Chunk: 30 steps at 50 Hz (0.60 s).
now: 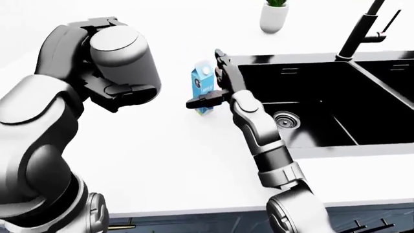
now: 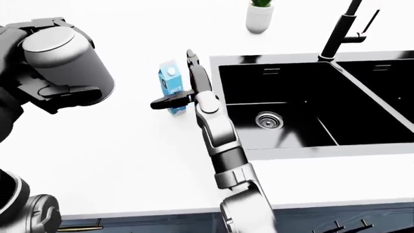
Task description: Move the drinks to the dining counter.
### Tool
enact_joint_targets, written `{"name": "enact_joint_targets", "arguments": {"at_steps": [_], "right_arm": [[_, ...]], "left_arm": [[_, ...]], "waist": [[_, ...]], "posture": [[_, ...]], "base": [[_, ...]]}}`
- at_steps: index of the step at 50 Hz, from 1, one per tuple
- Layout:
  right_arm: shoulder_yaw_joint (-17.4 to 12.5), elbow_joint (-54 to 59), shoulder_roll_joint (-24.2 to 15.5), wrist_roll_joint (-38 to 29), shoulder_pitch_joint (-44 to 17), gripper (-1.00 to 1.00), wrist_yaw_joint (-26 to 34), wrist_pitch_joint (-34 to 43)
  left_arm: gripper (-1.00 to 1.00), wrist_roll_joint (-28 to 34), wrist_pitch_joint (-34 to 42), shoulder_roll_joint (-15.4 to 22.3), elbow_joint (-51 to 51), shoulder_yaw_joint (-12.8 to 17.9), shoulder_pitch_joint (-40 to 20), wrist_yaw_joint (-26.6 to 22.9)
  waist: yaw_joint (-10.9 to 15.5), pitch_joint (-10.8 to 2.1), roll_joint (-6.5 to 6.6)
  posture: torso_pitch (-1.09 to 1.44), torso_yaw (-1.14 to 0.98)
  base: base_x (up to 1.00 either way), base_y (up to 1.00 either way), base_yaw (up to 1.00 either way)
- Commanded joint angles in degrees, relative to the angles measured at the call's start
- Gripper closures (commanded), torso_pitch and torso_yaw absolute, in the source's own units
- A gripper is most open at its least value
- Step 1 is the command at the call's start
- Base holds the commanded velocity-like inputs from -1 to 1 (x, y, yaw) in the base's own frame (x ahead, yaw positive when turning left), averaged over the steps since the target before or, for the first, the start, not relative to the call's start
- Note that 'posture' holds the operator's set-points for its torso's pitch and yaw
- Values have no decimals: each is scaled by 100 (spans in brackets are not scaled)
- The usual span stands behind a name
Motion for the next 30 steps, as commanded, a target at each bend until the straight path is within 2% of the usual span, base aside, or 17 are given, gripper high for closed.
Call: {"name": "enact_joint_targets", "arguments": {"at_steps": [1,11,15,25,30], "right_arm": [[-25,-474,-40,-13,-7,-100,111,51],[-85,-1958,-335,-66,300,-100,565,1146],[-165,-2280,-409,-16,254,-100,624,1416],[-417,-2697,-754,177,-357,-100,559,2157],[-445,-2794,-842,341,-512,-100,485,2310]], "left_arm": [[100,166,-451,61,41,94,-229,96],[100,752,-1697,-269,1476,-350,-199,125],[100,969,-1966,-397,1856,-409,-229,62],[100,1379,-2794,-742,2843,-555,-148,14],[100,1512,-3391,-890,3638,-582,-205,99]], "waist": [[-7,-141,69],[40,-190,-16],[58,-202,-41],[70,-181,-35],[75,-174,-19]], "posture": [[0,0],[0,0],[0,0],[0,0],[0,0]], "base": [[0,0,0],[0,0,0],[0,0,0],[0,0,0],[0,0,0]]}}
